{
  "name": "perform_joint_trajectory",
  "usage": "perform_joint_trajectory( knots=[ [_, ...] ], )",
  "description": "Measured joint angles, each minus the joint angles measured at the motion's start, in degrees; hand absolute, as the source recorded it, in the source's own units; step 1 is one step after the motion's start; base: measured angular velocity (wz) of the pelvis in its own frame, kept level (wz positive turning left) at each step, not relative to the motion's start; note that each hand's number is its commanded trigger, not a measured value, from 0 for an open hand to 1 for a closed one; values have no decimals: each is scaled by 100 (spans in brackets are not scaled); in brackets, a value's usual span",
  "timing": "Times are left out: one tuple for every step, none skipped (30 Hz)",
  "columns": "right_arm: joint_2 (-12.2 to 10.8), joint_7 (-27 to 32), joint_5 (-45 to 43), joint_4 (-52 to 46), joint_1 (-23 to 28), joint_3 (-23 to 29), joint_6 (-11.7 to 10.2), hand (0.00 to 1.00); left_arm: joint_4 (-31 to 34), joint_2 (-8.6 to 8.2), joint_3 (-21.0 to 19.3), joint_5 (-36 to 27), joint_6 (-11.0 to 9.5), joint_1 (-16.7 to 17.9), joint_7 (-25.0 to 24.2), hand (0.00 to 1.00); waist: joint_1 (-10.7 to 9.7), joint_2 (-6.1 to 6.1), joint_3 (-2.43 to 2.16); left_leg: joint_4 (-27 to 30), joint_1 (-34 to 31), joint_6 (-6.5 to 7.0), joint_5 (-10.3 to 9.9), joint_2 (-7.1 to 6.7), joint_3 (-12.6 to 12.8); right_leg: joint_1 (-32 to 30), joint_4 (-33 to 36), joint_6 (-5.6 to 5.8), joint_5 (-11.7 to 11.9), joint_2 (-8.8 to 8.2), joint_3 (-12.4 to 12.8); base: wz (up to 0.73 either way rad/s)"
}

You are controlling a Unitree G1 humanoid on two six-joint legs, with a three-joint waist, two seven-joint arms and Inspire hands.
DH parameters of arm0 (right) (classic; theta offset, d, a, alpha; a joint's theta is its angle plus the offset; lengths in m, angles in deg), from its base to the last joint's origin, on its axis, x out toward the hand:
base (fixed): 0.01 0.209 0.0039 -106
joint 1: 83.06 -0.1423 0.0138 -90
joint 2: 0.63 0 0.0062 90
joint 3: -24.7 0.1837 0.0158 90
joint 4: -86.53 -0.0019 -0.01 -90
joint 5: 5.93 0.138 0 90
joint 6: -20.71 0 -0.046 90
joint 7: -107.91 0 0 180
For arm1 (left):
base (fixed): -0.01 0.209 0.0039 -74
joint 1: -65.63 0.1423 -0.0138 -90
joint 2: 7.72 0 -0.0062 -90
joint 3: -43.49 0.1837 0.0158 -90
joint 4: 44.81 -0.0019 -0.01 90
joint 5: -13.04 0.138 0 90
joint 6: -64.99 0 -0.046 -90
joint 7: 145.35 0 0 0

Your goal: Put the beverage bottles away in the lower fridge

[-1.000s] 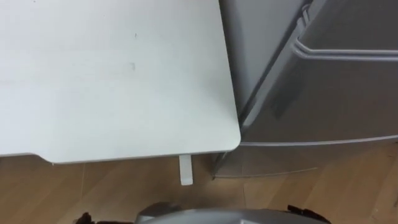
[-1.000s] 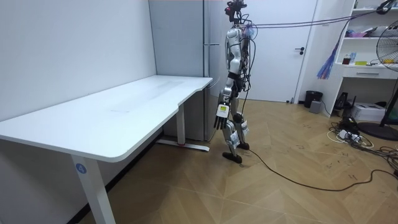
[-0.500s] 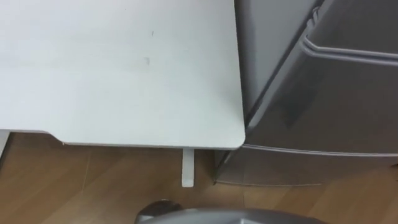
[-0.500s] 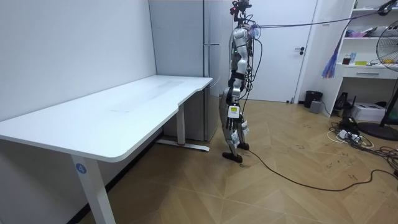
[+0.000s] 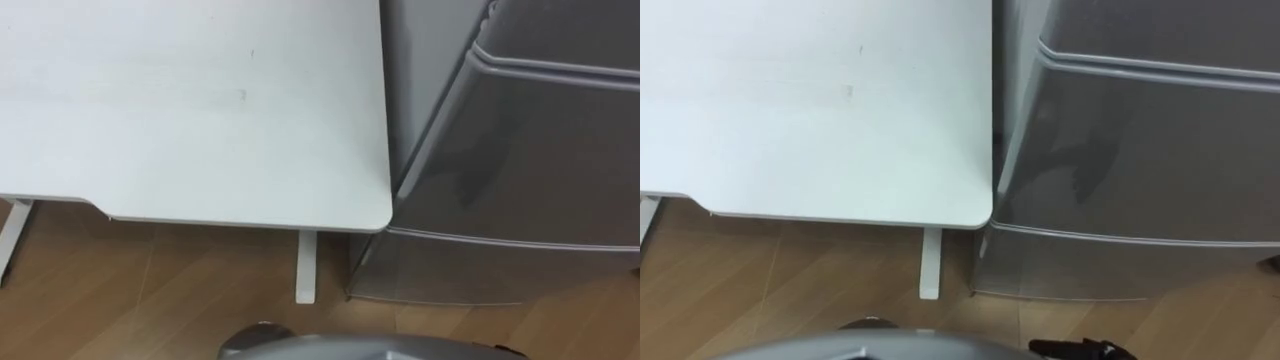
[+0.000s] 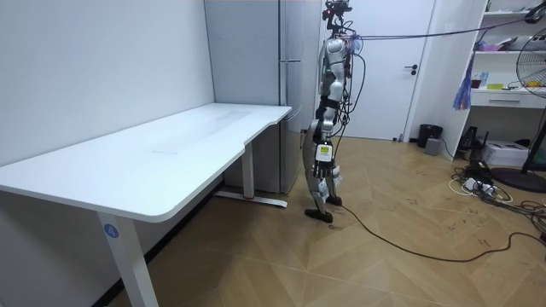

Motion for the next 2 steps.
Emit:
perform_joint_trajectory(
  knots=[
    [-1,-5,-2,13,0,-1,0,0,0,3,-7,1,-4,-5,-1,0,-1,0,-8,-12,5,7,4,-14,0,4,0,10,-6,-10,0,0],
    [-1,-6,-3,19,2,-1,0,0,0,2,-13,1,-9,-11,-4,0,-2,-3,-10,-19,7,11,5,-20,0,6,0,13,-7,-15,-2,0]
  ],
)
